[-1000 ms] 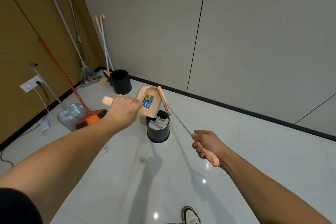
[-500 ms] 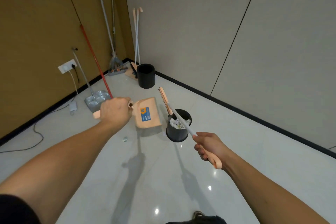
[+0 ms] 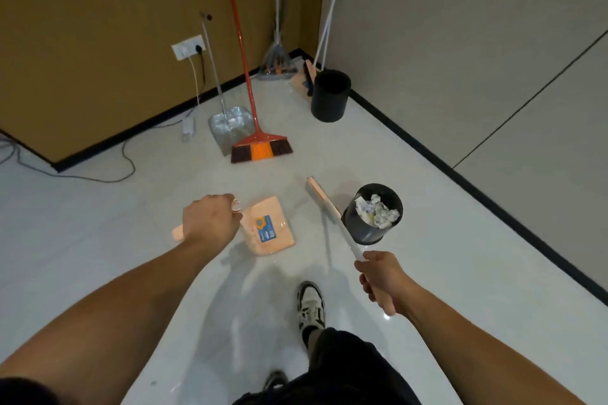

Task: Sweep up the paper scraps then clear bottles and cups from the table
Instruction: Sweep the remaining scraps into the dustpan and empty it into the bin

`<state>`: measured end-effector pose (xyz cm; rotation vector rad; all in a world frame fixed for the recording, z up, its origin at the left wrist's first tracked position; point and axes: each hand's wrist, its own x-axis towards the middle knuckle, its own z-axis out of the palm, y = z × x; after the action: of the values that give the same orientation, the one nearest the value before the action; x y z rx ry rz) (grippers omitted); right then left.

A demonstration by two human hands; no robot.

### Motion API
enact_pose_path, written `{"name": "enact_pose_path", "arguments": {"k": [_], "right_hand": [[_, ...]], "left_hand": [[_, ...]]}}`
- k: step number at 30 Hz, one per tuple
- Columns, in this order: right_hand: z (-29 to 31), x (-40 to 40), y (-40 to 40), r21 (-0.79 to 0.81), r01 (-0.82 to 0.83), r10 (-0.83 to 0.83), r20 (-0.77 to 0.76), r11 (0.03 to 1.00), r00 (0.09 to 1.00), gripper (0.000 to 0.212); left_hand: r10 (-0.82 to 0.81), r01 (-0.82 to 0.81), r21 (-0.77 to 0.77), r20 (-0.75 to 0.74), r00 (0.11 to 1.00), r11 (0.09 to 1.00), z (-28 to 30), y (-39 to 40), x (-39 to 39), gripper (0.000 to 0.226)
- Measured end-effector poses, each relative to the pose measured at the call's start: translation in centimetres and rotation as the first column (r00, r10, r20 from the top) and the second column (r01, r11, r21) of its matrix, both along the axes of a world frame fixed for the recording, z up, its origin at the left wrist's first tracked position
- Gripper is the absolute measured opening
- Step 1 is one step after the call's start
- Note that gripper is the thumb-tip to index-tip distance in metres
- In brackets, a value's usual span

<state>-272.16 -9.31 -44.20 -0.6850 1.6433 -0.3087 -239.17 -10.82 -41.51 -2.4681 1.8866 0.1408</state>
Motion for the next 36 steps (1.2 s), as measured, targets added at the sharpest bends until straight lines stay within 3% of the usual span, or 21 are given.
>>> {"name": "enact_pose_path", "arguments": {"k": [7,15,23,29,33,36], "right_hand": [[-3.3,0.4,-8.4,0.155,-0.064,0.070,-0.034,0.986,0.997,0.016],[-4.1,3.7,-9.5,0.258,-0.117,0.102,0.071,0.959,0.992,0.011],[-4.1,6.5,-13.4,0.265,-0.246,0.230,0.090,0.932,0.969,0.009],[-6.4,10.2,-16.7,0.149,-0.424,0.423,0.041,0.893,0.905,0.006],[-7.8,11.1,-14.4,0.283,-0.507,0.538,-0.037,0.814,0.842,0.010],[-6.6,11.3,-10.7,0.316,-0.532,0.552,0.034,0.785,0.833,0.023]], "left_hand": [[0.209,-0.205,0.151,-0.010,0.978,0.967,-3.5,-1.5,0.6,0.020],[0.509,-0.494,0.192,-0.037,0.860,0.848,-4.0,-1.4,3.7,0.024],[0.603,-0.584,0.196,-0.054,0.796,0.788,-3.9,-0.8,4.8,0.016],[0.687,-0.662,0.205,-0.084,0.722,0.721,-4.7,2.9,6.1,0.017],[0.685,-0.657,0.203,-0.137,0.715,0.726,-5.6,4.7,6.0,0.020],[0.680,-0.653,0.192,-0.167,0.714,0.733,-5.6,4.4,6.3,0.016]]}}
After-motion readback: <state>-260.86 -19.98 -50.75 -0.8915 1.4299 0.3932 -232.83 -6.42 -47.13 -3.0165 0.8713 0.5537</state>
